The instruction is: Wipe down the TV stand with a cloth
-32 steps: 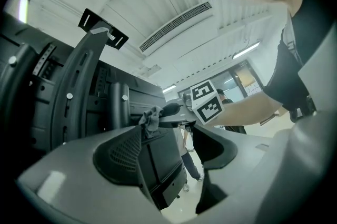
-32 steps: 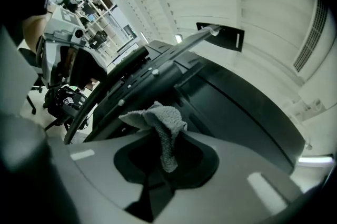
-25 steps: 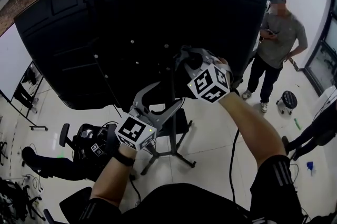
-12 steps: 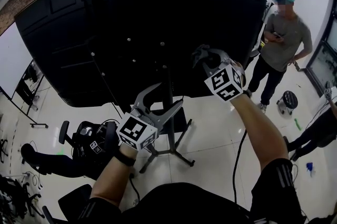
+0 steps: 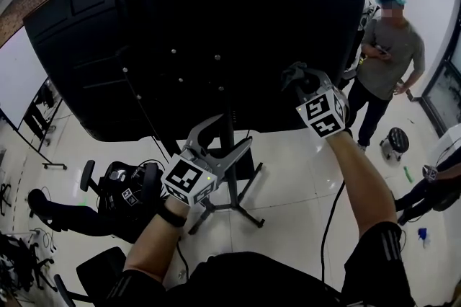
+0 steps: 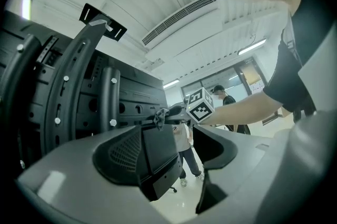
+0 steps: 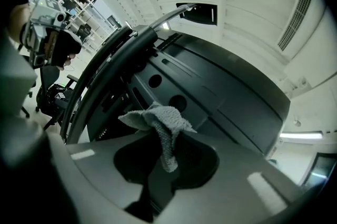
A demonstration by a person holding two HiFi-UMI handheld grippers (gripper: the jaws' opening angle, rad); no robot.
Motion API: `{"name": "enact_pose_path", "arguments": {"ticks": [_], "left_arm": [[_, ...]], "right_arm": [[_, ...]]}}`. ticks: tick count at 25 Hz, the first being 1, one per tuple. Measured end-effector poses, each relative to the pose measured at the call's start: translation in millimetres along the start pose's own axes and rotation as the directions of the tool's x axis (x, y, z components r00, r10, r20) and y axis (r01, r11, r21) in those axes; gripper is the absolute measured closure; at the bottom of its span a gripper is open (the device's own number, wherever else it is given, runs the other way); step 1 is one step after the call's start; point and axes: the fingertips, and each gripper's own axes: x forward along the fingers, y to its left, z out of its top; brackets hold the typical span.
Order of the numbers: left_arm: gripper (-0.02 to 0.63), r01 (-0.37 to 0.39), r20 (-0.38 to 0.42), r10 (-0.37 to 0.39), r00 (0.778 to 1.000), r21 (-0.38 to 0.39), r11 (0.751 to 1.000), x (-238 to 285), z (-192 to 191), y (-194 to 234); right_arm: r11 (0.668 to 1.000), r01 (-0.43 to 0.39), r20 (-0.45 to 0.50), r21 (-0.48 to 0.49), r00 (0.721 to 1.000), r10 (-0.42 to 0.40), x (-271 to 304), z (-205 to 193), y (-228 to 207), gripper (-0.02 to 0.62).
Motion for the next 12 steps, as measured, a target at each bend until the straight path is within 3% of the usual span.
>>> {"name": "enact_pose_path", "arguments": {"ticks": [8,12], "left_arm": [[0.282,-0.057,-0.011,0.058,0.998,0.012,0.998,-24,2,10],[0.282,-0.082,-0.011,0.083,0.997,0.019,0.996,-46,4,14]], "right_arm": [[0.999,-0.049,0.170,0.017,0.984,0.046,-24,62,26,0.537],[0.996,-0.084,0.206,-0.009,0.975,0.084,-30,89,54,0.537]]}}
